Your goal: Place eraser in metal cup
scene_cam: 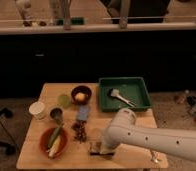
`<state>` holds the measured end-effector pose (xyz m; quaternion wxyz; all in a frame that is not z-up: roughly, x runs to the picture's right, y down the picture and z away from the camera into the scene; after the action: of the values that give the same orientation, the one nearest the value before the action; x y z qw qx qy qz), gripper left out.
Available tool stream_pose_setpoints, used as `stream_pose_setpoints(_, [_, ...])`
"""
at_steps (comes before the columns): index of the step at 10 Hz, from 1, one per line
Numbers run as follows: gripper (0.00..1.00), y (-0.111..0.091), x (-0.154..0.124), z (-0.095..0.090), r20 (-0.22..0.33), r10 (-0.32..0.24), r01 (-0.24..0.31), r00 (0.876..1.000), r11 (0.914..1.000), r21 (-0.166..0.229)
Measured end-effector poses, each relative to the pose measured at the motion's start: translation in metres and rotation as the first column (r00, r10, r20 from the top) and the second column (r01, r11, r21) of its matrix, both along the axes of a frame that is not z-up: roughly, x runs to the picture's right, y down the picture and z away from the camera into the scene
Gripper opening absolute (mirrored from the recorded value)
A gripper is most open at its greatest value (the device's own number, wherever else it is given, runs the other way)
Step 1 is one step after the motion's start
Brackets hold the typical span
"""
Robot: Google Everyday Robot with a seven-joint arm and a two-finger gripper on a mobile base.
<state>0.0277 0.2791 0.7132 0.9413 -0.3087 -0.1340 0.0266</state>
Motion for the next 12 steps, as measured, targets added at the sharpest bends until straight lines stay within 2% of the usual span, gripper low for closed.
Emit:
stream_pose_setpoints(1, [0.06, -0.002, -0.002, -0.002, 0.002, -0.001, 0.001, 1.0, 1.0, 0.001])
stream_pose_setpoints(3, [0.25, -0.001, 0.0, 0.0, -0.02, -0.012, 0.012, 1.0, 0.9999, 0.002])
stream_pose_setpoints(8, [0.75, 0.015, -0.003, 0.024, -0.064, -0.055, 0.052, 0.996, 0.9975, -0.048])
stream_pose_setpoints(9, [0.79, 0.016, -0.003, 0.026, -0.069, -0.053, 0.05, 0.996, 0.9976, -0.048])
stream_pose_setpoints(12, [0.8, 0.016, -0.004, 0.029, -0.078, -0.044, 0.04, 0.996, 0.9982, -0.045])
